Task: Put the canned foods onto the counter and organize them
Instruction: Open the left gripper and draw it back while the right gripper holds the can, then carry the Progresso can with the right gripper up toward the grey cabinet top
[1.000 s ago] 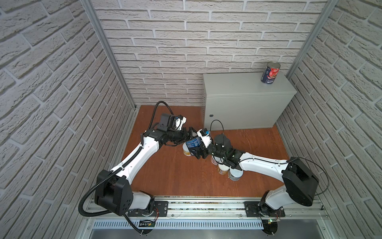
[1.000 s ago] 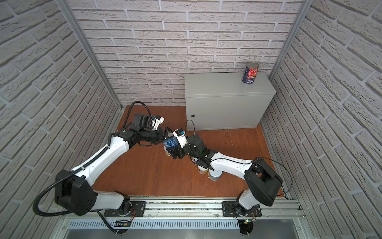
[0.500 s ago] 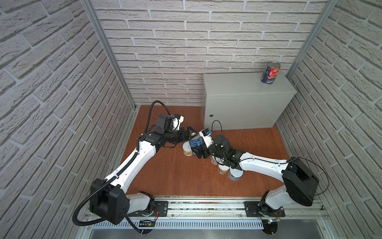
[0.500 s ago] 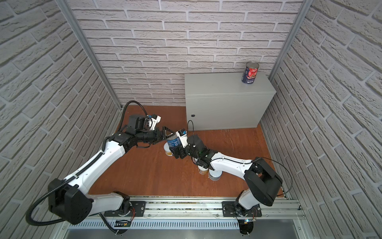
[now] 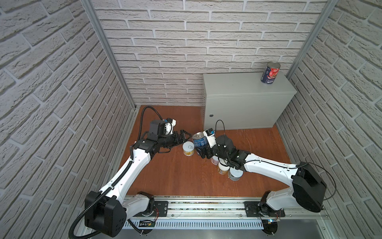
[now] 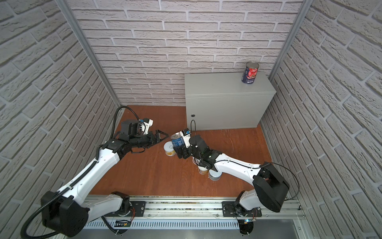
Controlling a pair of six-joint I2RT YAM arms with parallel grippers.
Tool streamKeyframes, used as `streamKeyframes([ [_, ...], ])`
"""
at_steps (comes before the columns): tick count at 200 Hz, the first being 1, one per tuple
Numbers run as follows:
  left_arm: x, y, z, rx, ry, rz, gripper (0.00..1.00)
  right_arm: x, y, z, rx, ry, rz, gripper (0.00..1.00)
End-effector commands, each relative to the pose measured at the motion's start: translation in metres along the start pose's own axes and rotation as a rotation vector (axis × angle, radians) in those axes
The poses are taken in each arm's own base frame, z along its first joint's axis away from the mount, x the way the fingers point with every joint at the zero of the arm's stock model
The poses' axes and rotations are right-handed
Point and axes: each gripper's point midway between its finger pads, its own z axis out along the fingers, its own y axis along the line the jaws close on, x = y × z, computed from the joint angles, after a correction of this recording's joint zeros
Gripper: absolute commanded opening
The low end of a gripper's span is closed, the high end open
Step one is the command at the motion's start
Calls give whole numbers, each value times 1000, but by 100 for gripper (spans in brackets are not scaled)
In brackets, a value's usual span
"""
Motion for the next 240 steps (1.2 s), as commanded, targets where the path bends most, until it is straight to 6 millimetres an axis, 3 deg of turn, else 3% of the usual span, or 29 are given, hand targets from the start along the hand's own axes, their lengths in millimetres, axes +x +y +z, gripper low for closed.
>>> streamKeyframes([
  [1,-7,-8,-7,34,-55,49,98,-82,14,-37,-23,-271,23,59],
  [43,0,2,-15,-9,-79,91,98,-107,-5,-77,109,-327,4,59],
  [102,3,4,-15,-4,-91,121,98,-134,-76,-142,552,-336,-25,59],
  [176,10,15,-3,3,-58,134,98,-201,-94,-209,577,-454,-67,59],
  [240,13,17,0,30,-49,108,98,-253,-122,-235,617,-504,-78,60],
])
